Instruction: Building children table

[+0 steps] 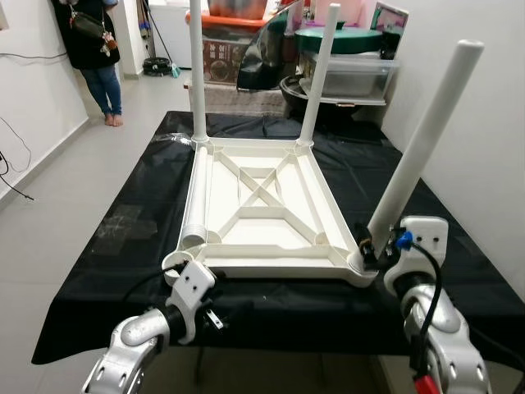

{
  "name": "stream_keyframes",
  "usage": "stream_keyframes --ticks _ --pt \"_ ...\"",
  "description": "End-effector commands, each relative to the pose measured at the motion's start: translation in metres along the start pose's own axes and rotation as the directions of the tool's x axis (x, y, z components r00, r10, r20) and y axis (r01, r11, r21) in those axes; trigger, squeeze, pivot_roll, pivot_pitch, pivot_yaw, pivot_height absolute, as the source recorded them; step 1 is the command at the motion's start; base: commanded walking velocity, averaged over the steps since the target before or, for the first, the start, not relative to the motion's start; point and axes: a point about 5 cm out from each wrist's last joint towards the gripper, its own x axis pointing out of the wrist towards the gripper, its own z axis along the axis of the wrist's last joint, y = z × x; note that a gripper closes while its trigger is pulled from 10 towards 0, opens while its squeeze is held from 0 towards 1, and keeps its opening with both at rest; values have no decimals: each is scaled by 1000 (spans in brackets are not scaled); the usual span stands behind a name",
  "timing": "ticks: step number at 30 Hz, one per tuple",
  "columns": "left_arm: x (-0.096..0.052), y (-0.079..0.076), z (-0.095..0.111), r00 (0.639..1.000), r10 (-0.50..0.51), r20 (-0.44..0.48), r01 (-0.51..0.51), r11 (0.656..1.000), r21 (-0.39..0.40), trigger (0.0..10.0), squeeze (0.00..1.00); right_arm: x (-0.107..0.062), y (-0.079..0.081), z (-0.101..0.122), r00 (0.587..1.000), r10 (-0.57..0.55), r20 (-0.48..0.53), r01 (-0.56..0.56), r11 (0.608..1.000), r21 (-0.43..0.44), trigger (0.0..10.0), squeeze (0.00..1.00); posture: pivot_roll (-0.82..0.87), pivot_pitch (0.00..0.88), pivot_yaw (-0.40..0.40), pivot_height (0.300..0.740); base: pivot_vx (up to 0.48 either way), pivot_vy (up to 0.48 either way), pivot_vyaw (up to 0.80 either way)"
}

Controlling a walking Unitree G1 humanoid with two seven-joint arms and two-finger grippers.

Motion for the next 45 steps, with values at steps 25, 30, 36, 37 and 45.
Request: stream_keyframes --ticks 25,30,36,37,45 --pt "-15 31 15 933 349 83 -346 937 -52 10000 0 24 50 19 960 276 42 -275 961 -37 10000 0 56 0 -77 740 0 144 0" --pt "-12 38 20 907 410 98 -410 912 -26 10000 0 28 50 19 963 265 55 -251 950 -186 10000 0 56 0 -72 740 0 0 640" --pt "-11 38 22 903 418 100 -417 909 -27 10000 0 30 50 17 968 244 59 -235 962 -136 10000 0 61 0 -71 740 0 0 800" --pt "-11 38 21 902 422 96 -421 907 -31 10000 0 31 48 17 971 229 66 -222 970 -103 10000 0 62 0 -71 740 0 0 0" --pt "-10 42 20 885 456 89 -456 890 -24 10000 0 35 44 16 978 193 76 -186 978 -91 10000 0 60 0 -68 740 0 0 0"
